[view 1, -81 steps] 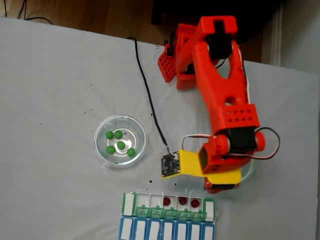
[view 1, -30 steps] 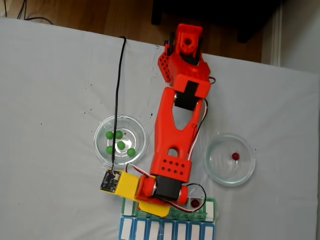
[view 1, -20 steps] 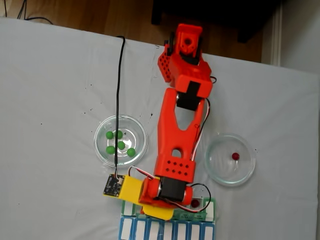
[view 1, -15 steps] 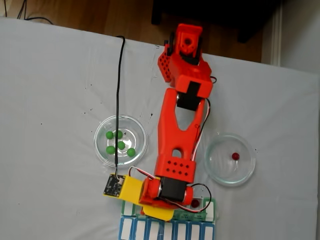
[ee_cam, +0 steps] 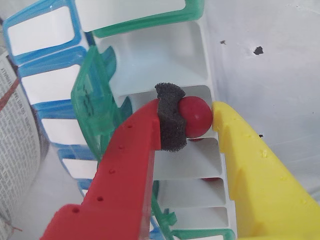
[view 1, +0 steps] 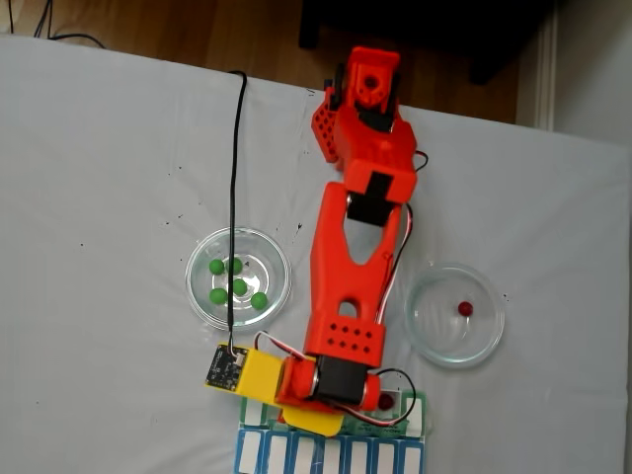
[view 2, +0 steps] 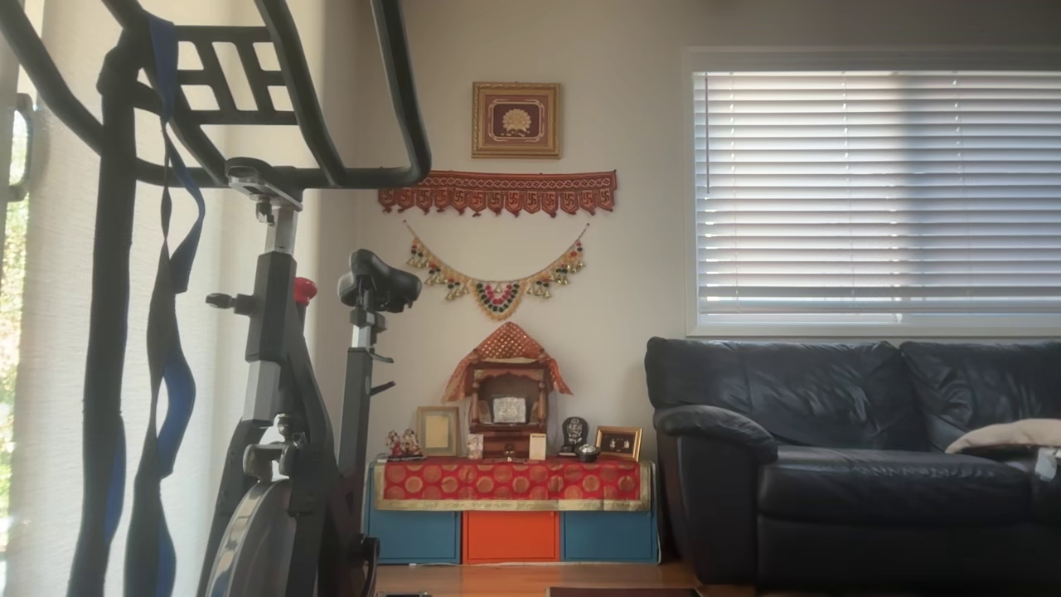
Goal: Sort medicines into box.
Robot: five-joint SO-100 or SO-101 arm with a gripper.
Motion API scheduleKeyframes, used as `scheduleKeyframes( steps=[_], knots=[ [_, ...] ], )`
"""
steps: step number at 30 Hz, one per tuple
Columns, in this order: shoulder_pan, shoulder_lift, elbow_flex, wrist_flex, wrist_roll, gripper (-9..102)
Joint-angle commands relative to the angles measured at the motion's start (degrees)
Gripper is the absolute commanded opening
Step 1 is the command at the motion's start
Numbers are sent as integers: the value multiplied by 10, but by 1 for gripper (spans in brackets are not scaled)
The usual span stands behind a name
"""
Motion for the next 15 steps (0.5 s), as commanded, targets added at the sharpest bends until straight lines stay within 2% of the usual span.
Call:
scheduleKeyframes(
  steps=[1, 4, 6, 7, 11, 15],
  knots=[
    [-18, -20, -136, 55, -5, 14],
    [-18, -92, -262, 128, -10, 17],
    [-18, -182, -426, 204, -9, 20],
    [-18, -221, -496, 207, 8, 17],
    [-16, -231, -513, 207, 4, 19],
    [-16, -195, -463, 207, 2, 19]
  ],
)
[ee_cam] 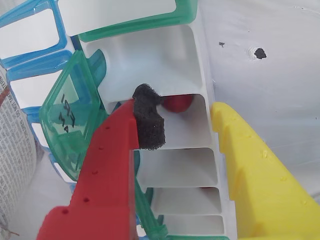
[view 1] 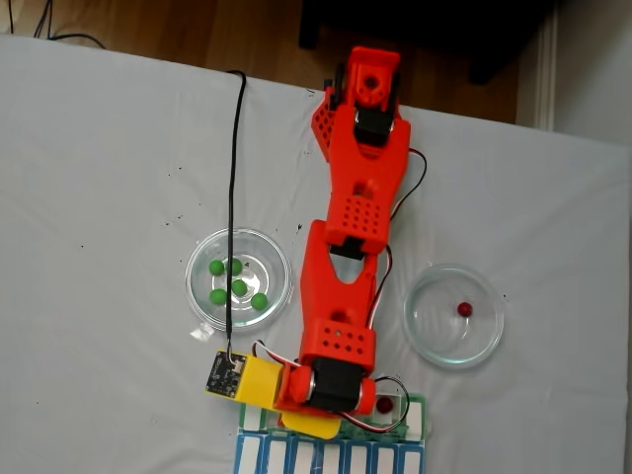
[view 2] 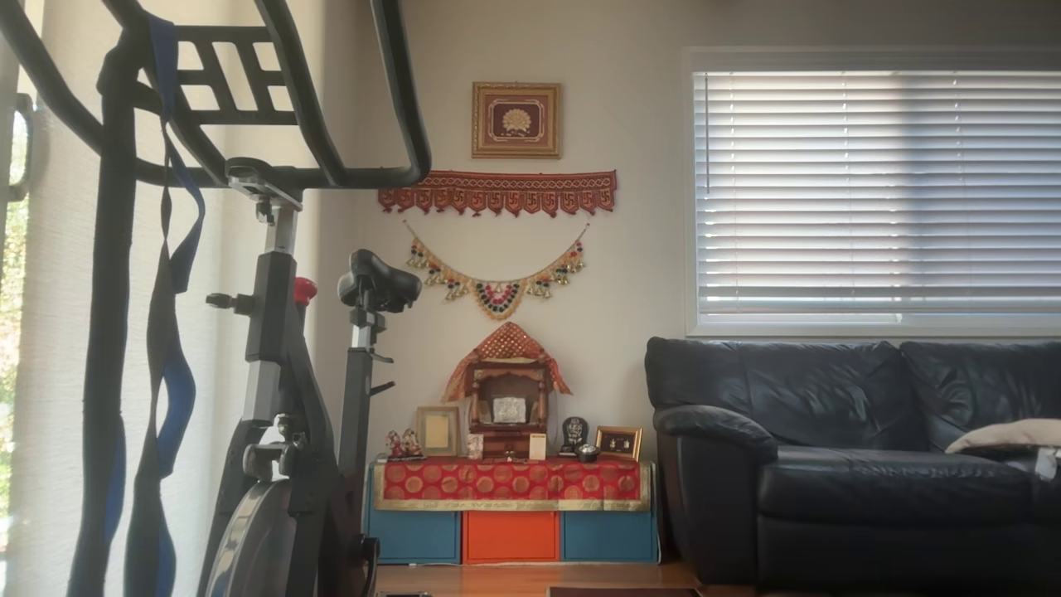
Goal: Sort medicines into box.
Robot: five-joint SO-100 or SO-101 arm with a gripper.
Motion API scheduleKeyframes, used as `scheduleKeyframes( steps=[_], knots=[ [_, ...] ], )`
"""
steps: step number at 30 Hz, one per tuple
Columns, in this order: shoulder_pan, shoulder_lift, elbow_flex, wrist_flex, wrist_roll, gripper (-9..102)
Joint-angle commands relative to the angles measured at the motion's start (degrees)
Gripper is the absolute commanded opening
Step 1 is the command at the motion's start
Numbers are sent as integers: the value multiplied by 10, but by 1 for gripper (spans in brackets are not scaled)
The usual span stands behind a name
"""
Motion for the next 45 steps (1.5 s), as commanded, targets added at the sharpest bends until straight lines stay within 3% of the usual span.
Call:
scheduleKeyframes(
  steps=[1, 15, 24, 45],
  knots=[
    [-10, 64, -25, 25, -3, 20],
    [-14, 335, 319, 25, -34, 16],
    [-47, 469, 483, -45, -32, 1],
    [-221, 697, 786, -161, -22, 1]
  ],
)
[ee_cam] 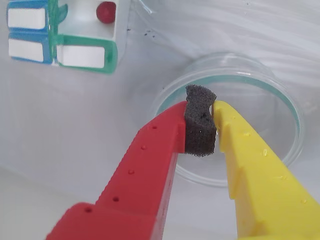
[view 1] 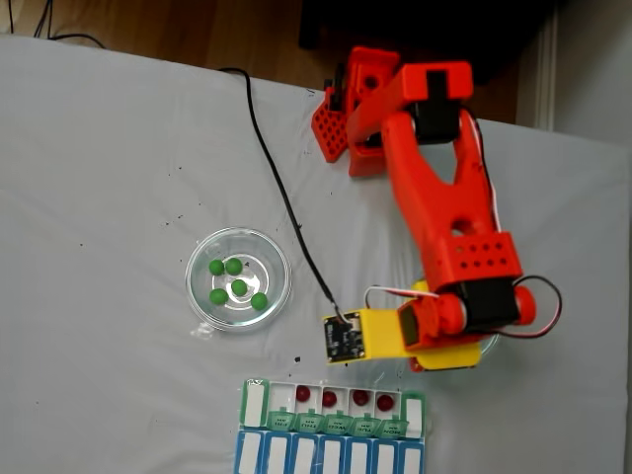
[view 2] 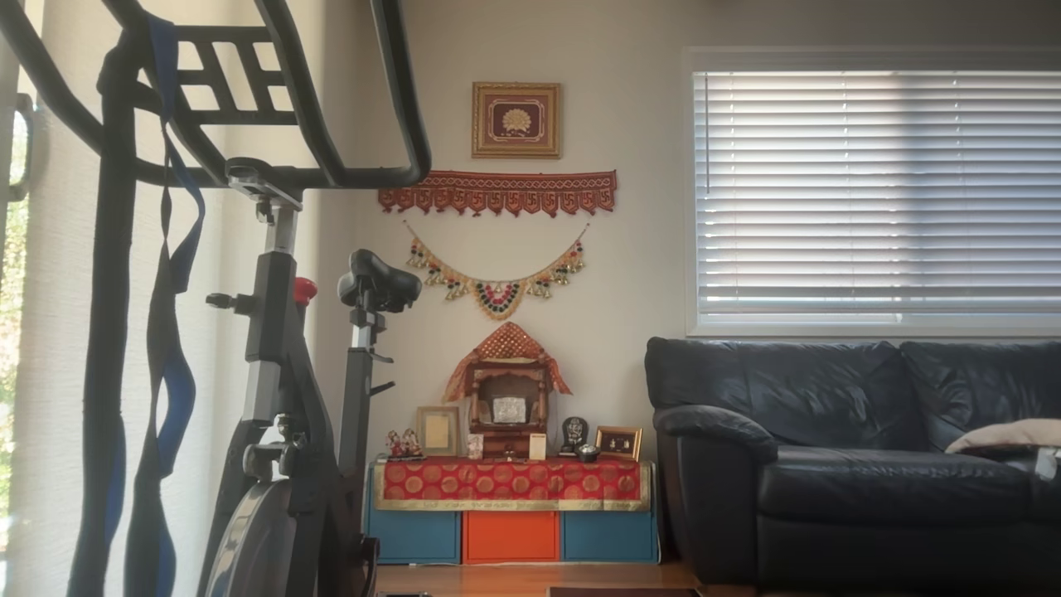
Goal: Sort medicines into box.
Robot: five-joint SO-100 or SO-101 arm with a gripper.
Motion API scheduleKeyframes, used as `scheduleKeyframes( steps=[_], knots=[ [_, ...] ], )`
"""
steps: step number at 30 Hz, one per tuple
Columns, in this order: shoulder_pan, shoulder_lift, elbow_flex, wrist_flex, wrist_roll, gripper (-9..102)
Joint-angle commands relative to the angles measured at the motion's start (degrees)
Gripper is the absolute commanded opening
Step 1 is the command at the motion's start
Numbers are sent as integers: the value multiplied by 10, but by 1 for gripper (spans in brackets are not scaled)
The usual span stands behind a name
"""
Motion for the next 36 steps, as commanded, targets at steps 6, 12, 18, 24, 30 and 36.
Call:
scheduleKeyframes(
  steps=[6, 12, 18, 24, 30, 36],
  knots=[
    [-50, 40, 15, -19, -6, 2],
    [-80, 54, 49, -33, -21, 2],
    [-115, 92, 134, -75, -19, 2],
    [-133, 121, 198, -123, -4, 3],
    [-148, 121, 235, -155, 3, 5],
    [-161, 128, 274, -192, 4, 7]
  ],
)
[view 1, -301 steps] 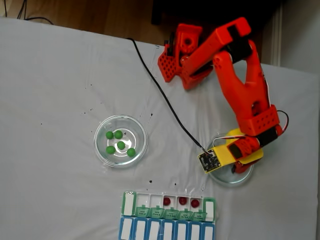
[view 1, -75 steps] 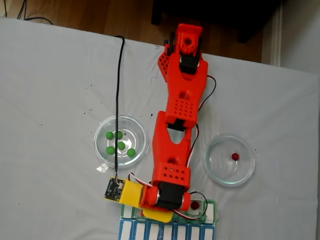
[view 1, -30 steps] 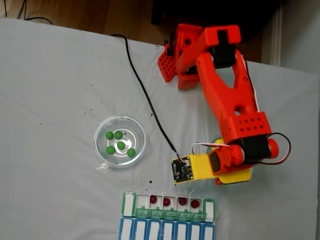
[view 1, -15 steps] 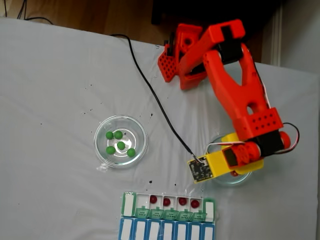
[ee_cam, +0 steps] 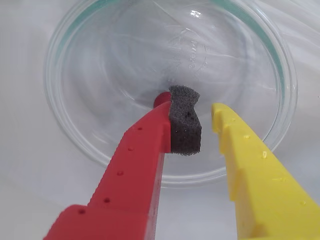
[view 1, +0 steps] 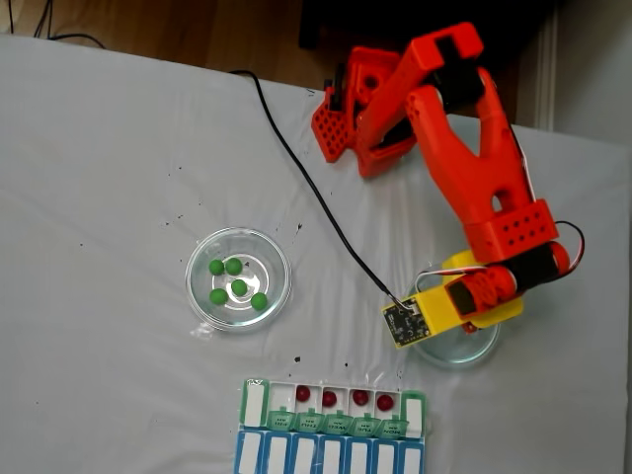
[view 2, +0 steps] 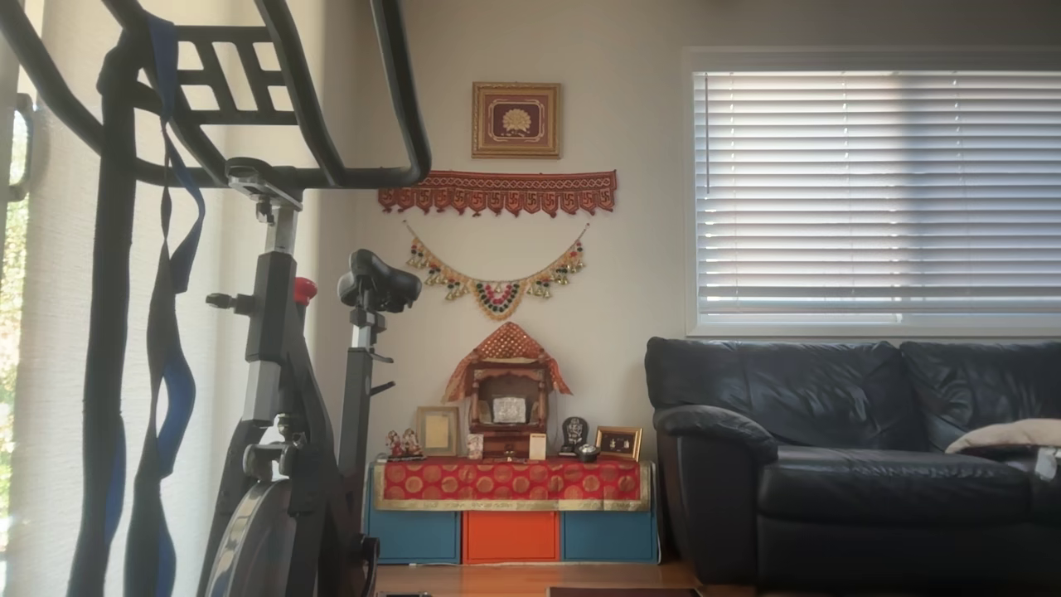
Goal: Sort medicines into box.
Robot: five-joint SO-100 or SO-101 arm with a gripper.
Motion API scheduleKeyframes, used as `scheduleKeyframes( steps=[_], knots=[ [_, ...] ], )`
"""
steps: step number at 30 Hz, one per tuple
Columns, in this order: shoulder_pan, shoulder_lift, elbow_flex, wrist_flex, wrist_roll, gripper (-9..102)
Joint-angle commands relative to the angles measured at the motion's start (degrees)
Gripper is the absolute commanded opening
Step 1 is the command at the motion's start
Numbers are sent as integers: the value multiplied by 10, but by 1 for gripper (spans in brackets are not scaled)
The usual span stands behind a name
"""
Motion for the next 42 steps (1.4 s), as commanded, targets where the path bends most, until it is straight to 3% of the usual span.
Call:
scheduleKeyframes(
  steps=[1, 23, 42],
  knots=[
    [-7, 53, -4, -15, 4, 8],
    [-27, 61, 50, -75, 81, 23],
    [-62, 42, 61, -98, 105, 25]
  ],
)
